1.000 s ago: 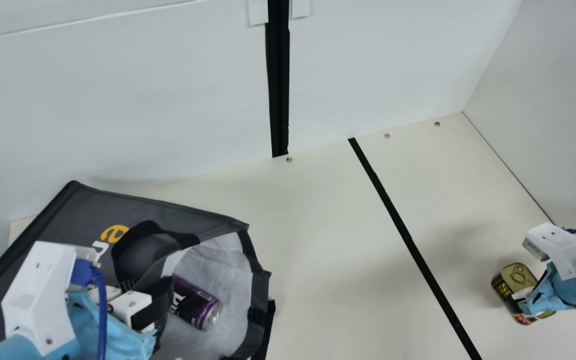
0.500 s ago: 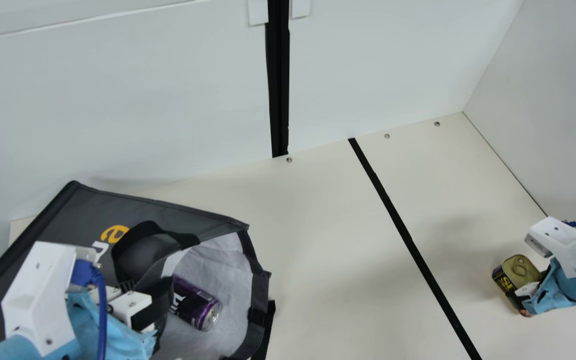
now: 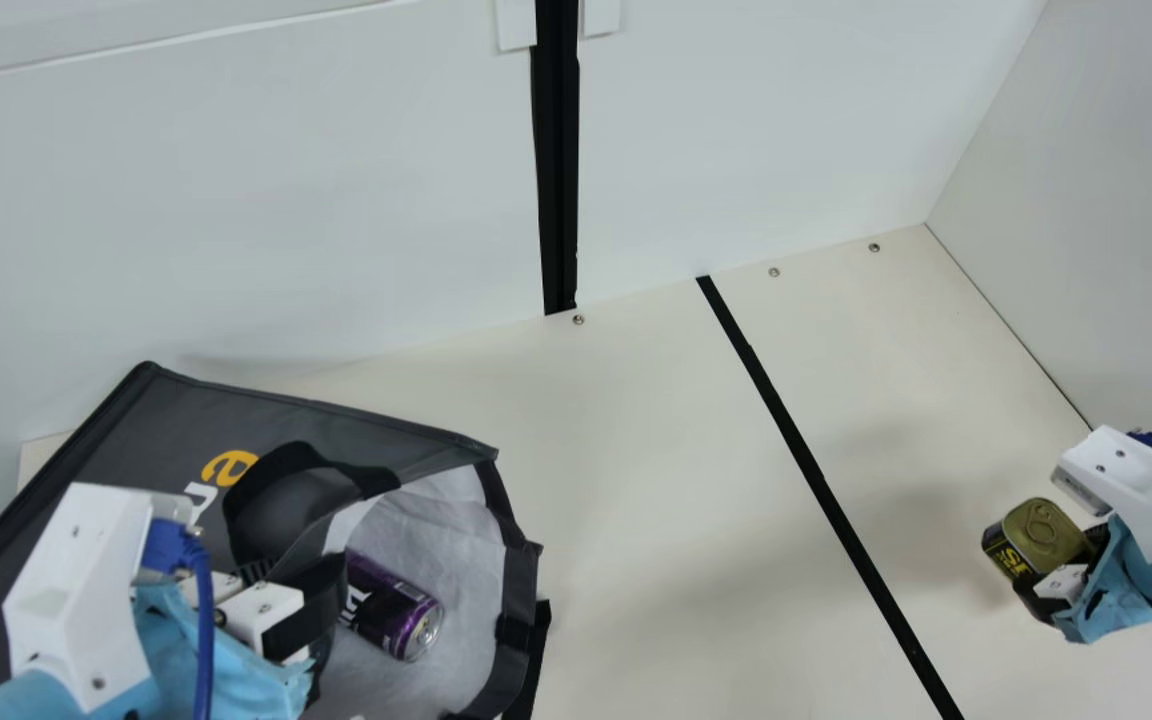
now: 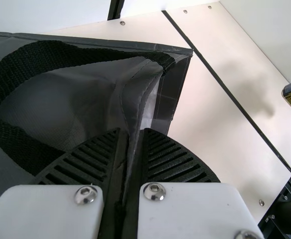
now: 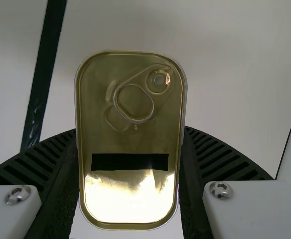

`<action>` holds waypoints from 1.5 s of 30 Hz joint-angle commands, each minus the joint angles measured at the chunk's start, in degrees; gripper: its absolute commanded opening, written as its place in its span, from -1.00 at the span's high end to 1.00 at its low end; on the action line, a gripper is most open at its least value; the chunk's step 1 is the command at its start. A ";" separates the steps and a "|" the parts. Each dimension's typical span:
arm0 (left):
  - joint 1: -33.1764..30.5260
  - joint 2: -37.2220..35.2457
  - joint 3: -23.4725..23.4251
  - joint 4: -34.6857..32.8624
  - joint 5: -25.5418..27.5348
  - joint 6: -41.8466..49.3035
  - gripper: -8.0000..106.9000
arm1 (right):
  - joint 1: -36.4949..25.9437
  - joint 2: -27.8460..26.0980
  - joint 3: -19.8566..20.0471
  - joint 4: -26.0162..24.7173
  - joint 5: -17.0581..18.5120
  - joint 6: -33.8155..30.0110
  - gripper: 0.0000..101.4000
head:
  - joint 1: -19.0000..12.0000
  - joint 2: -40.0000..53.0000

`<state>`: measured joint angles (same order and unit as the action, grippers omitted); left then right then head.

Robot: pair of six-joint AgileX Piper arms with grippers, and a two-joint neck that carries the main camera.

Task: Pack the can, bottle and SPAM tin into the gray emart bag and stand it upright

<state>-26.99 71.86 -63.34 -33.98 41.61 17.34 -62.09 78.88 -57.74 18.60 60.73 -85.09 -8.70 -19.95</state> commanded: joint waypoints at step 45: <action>0.00 0.00 0.00 0.00 0.00 0.00 1.00 | 33.00 -20.82 5.52 -4.27 9.17 14.25 1.00 | -1.30 -0.05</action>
<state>-26.99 71.86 -63.34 -33.98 41.61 17.34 -31.57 58.24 -52.36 14.35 69.98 -71.79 -8.70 -19.95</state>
